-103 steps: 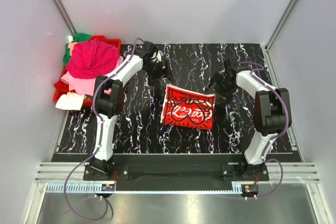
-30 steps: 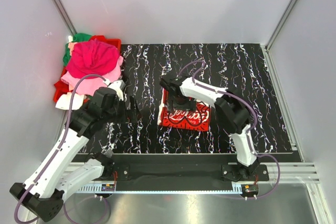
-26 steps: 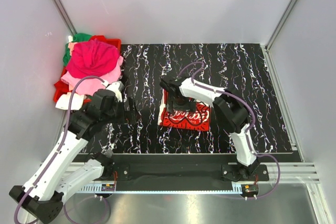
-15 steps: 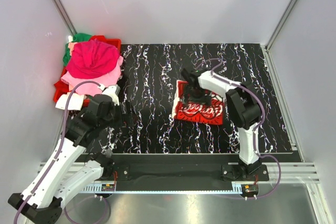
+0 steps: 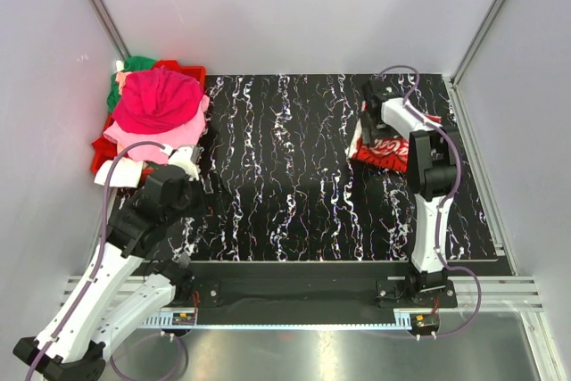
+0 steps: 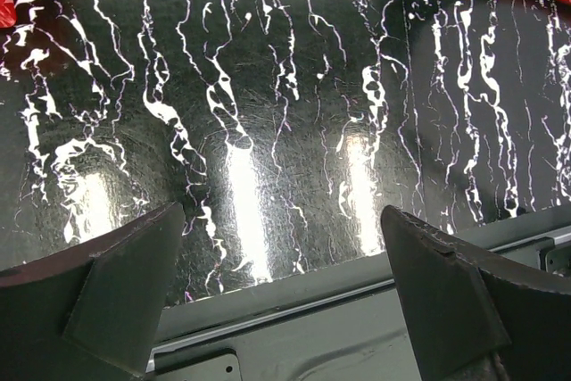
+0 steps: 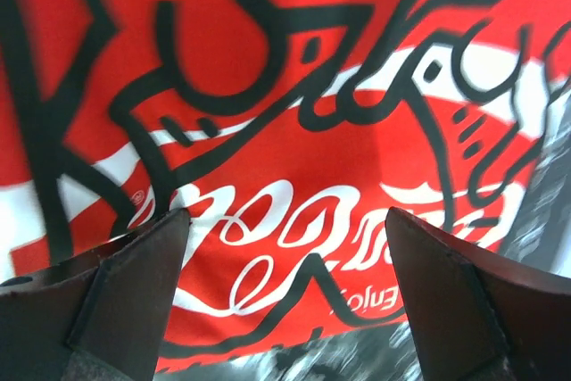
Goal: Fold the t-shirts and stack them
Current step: Neatly place the folded tshirt to the corner
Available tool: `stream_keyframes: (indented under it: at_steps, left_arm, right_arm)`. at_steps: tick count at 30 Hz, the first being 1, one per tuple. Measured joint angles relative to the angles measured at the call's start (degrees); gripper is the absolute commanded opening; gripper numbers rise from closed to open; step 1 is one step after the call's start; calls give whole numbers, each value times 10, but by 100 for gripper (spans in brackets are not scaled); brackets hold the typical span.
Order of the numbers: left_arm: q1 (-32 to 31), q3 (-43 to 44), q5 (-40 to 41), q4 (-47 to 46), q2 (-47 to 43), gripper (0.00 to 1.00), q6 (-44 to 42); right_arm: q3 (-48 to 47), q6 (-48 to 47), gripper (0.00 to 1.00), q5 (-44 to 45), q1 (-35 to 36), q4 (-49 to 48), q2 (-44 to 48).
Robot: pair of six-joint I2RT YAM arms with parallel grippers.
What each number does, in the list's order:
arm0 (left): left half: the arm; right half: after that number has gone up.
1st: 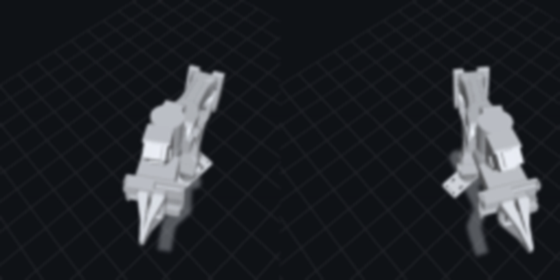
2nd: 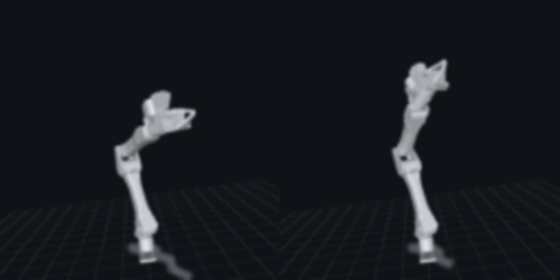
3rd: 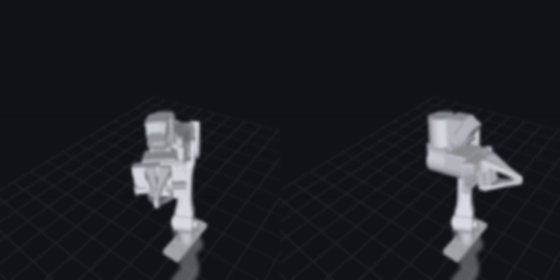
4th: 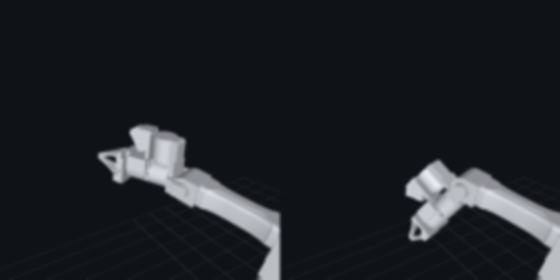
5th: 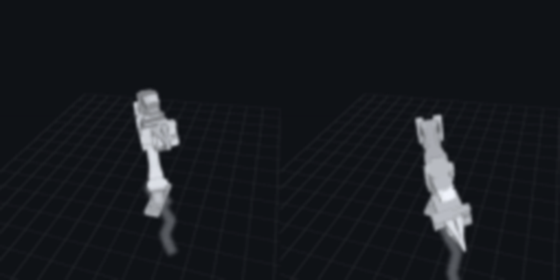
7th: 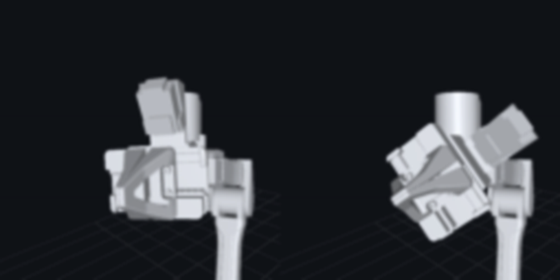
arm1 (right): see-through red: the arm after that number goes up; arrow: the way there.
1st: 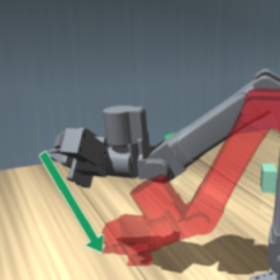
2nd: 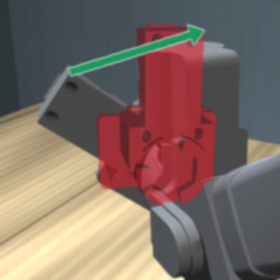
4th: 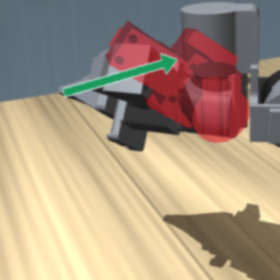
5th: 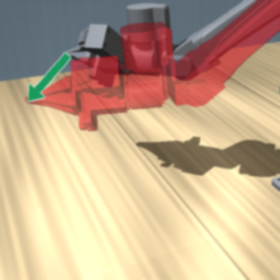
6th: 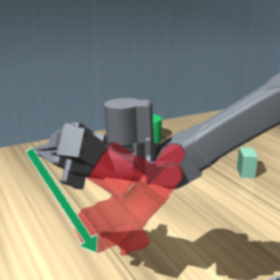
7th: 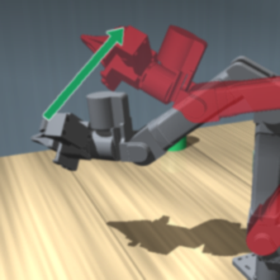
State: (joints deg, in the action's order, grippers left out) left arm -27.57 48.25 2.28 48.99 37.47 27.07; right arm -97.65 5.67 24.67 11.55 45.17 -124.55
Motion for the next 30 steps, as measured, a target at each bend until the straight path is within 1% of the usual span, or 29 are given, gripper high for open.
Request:
stream_keyframes:
  at_steps: [3, 5, 9, 11, 15, 18, 21, 25, 27, 30]
  left_arm:
    - [2, -1, 3, 0, 0, 99, 2]
    - [2, -1, 8, -2, 0, 99, 4]
    - [3, -1, 14, -2, 0, 99, 5]
    - [4, -1, 17, -3, 0, 99, 7]
    - [9, -1, 24, -3, 1, 99, 10]
    - [18, -3, 25, -5, 1, 99, 12]
    - [28, -7, 25, -8, 1, 99, 12]
    - [33, -10, 25, -9, 1, 99, 12]
    - [35, -10, 24, -10, 1, 99, 12]
    - [37, -10, 24, -11, 0, 99, 12]
  right_arm:
    - [-37, -74, 100, 36, -25, -46, -30]
    - [-87, -118, 100, 52, -44, -75, -68]
    - [-218, -199, 100, 73, -86, -119, -158]
    - [-264, -239, 99, 78, -102, -155, -193]
    - [-297, -320, 100, 78, -119, -237, -229]
    - [-307, -354, 100, 78, -119, -273, -242]
    - [-308, -351, 100, 69, -118, -282, -241]
    - [-304, -300, 100, 50, -118, -275, -224]
    - [-283, -269, 100, 37, -117, -269, -192]
    - [-208, -219, 100, 6, -116, -263, -102]
